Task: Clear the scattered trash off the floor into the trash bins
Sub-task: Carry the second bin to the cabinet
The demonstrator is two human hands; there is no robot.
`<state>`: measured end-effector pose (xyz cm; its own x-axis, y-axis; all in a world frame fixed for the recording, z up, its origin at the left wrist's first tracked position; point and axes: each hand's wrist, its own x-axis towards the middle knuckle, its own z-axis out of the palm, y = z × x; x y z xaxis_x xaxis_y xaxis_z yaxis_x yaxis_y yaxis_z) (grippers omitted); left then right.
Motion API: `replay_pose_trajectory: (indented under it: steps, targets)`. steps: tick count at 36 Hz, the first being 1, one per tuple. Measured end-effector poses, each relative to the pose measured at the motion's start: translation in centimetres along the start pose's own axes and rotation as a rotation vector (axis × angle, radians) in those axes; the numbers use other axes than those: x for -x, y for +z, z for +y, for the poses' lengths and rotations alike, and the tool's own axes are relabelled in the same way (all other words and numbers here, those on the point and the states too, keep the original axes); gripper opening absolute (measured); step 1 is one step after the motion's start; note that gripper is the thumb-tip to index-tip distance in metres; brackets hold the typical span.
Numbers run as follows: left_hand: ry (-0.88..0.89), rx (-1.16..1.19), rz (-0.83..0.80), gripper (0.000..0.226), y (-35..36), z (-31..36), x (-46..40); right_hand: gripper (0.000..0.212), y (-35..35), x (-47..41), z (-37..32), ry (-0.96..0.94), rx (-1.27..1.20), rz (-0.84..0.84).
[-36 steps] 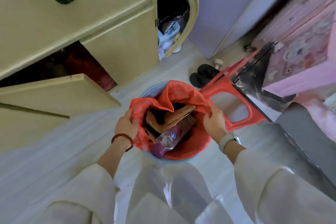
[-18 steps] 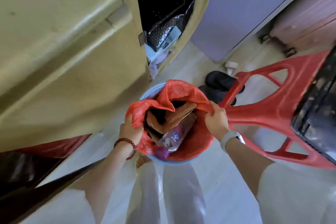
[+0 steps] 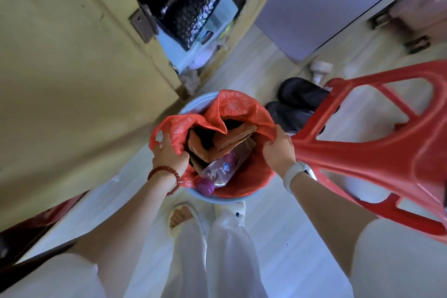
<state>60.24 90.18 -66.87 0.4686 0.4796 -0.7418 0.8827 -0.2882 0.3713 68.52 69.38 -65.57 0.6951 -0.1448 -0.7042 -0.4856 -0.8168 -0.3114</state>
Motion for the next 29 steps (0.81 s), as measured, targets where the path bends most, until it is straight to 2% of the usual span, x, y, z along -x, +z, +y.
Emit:
replay_pose_trajectory:
  steps: [4, 7, 10, 19, 25, 29]
  targets:
    - [0.028, 0.009, -0.001, 0.046, -2.9, 2.4, 4.0, 0.051, -2.5, 3.6, -2.5, -0.022, 0.021, -0.043]
    - [0.153, 0.019, 0.007, 0.039, -6.1, 6.2, 9.2, 0.036, -5.4, 7.4, -5.7, -0.099, -0.023, -0.104]
    - [0.299, 0.044, 0.089, 0.034, -10.6, 10.1, 14.7, 0.032, -8.7, 11.4, -9.5, -0.216, -0.058, -0.135]
    - [0.288, 0.265, 0.124, 0.017, -24.7, 13.6, 26.4, 0.022, -17.9, 25.7, -21.6, -0.506, -0.143, -0.262]
    - [0.347, 0.362, 0.354, 0.017, -33.8, 11.3, 31.6, 0.022, -18.7, 33.3, -29.9, -0.722, -0.184, -0.317]
    - [0.341, 0.443, 0.615, 0.006, -39.3, 6.8, 33.4, 0.022, -16.6, 37.6, -34.6, -0.894, -0.192, -0.353]
